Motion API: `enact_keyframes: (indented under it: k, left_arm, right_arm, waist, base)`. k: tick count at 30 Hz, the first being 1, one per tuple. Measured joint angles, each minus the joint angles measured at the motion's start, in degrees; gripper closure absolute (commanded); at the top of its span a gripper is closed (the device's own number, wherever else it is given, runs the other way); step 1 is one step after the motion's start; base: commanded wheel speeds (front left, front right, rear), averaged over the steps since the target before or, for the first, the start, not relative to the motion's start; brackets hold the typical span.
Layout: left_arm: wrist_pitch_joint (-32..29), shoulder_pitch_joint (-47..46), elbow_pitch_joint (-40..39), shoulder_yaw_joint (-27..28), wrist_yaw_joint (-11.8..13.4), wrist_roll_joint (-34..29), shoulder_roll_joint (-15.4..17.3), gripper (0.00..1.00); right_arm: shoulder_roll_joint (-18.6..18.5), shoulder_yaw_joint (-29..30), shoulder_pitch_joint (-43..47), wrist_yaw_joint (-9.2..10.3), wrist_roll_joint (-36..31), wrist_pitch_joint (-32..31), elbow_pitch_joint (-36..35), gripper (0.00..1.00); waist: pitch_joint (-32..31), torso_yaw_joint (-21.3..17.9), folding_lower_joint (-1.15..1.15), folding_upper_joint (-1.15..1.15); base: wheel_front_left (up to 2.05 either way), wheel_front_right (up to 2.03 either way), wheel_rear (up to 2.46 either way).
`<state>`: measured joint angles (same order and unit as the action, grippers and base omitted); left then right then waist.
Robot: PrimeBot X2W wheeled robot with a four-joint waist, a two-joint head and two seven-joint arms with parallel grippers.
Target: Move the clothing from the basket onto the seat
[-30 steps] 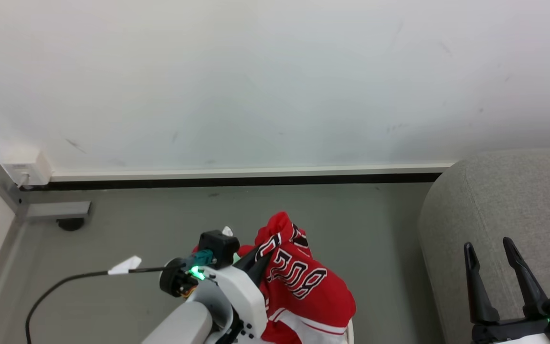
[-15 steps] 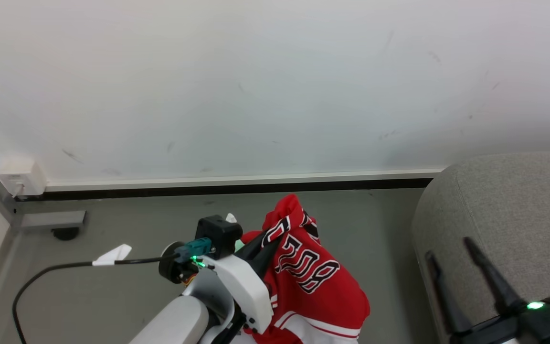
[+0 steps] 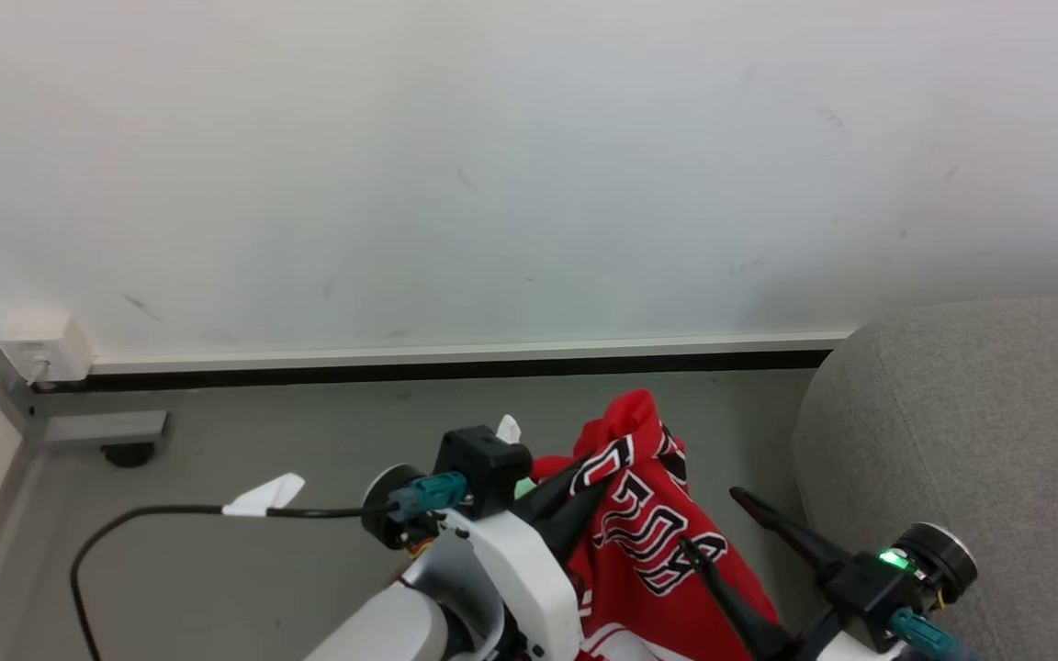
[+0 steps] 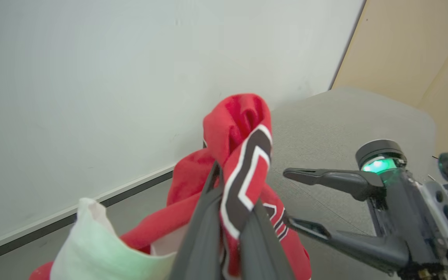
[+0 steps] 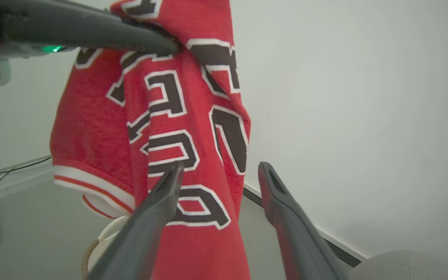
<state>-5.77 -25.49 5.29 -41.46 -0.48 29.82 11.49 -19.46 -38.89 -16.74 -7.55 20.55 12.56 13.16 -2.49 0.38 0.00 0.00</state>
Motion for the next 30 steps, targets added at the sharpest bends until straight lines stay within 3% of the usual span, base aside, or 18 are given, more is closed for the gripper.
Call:
enact_keyframes:
  k: [9, 10, 11, 12, 16, 22, 23, 25, 26, 27, 30]
  left_arm:
    - [-1.3, -0.3, -0.4, -2.7, -1.3, 0.2, -2.1, 1.00]
    - [-1.3, -0.4, -0.5, -2.8, -1.3, 0.3, -2.2, 1.00]
    - [-1.3, -0.4, -0.5, -2.9, -1.4, 0.4, -2.3, 1.00]
    - [-1.3, -0.4, -0.4, -2.9, -1.4, 0.5, -2.3, 1.00]
    - [-1.2, -0.4, 0.4, -2.2, -1.0, 0.6, -1.7, 1.00]
    - [0.7, -0.4, 3.3, -1.0, 0.0, 0.6, -0.6, 1.00]
    - [1.5, -0.3, 3.9, -0.5, 0.0, 0.6, -0.7, 0.94]
    - [3.0, -0.3, 5.4, 0.0, 0.0, 0.6, -0.7, 0.58]
    - [3.8, -0.2, 6.2, 0.1, -0.2, 0.8, -0.8, 0.25]
    - [4.7, -0.1, 7.1, 0.5, -0.3, 1.3, -1.0, 0.00]
    - [7.8, 0.0, 10.1, 0.6, -1.1, 1.5, -0.8, 0.00]
  right_arm:
    - [4.5, -9.6, -8.3, 0.00, 5.1, 0.6, 12.9, 0.00]
    - [5.0, -10.2, -8.8, 0.00, 5.5, 0.7, 14.3, 0.09]
    - [5.3, -10.6, -9.3, 0.00, 6.0, 1.1, 15.4, 0.75]
    - [5.5, -10.9, -9.8, 0.00, 6.8, 1.2, 16.3, 1.00]
    - [5.9, -12.5, -10.5, 0.00, 9.7, 2.1, 17.8, 1.00]
    - [4.1, -10.5, -11.1, -0.01, 12.4, 2.4, 17.2, 1.00]
    - [3.7, -9.6, -11.1, -0.01, 13.1, 2.4, 16.5, 1.00]
    - [3.2, -7.5, -11.1, -0.01, 14.9, 2.5, 14.8, 1.00]
    - [3.1, -6.2, -11.0, -0.01, 15.7, 2.5, 14.1, 1.00]
    - [3.0, -5.0, -10.8, -0.02, 16.5, 2.5, 13.1, 1.00]
    - [2.2, -1.7, -10.2, -0.04, 18.6, 2.5, 11.0, 1.00]
  waist:
    - [0.2, 1.2, 0.01, 0.00]
    - [0.1, 1.4, 0.01, 0.00]
    - [0.1, 1.5, 0.01, 0.00]
    - [0.0, 1.7, 0.01, 0.00]
    - [0.0, 2.1, 0.01, 0.00]
    - [0.3, 2.2, 0.01, 0.00]
    - [0.4, 2.2, 0.01, 0.00]
    - [0.6, 2.1, 0.01, 0.00]
    - [0.7, 2.0, 0.01, 0.00]
    - [0.8, 1.9, 0.01, 0.00]
    - [1.1, 1.7, 0.01, 0.00]
  base:
    - [0.00, 0.00, 0.00]
    - [0.00, 0.00, 0.00]
    - [0.00, 0.00, 0.00]
    - [0.00, 0.00, 0.00]
    - [0.00, 0.00, 0.00]
    - [0.00, 0.00, 0.00]
    - [0.00, 0.00, 0.00]
    - [0.00, 0.00, 0.00]
    - [0.00, 0.00, 0.00]
    - [0.00, 0.00, 0.00]
    - [0.00, 0.00, 0.00]
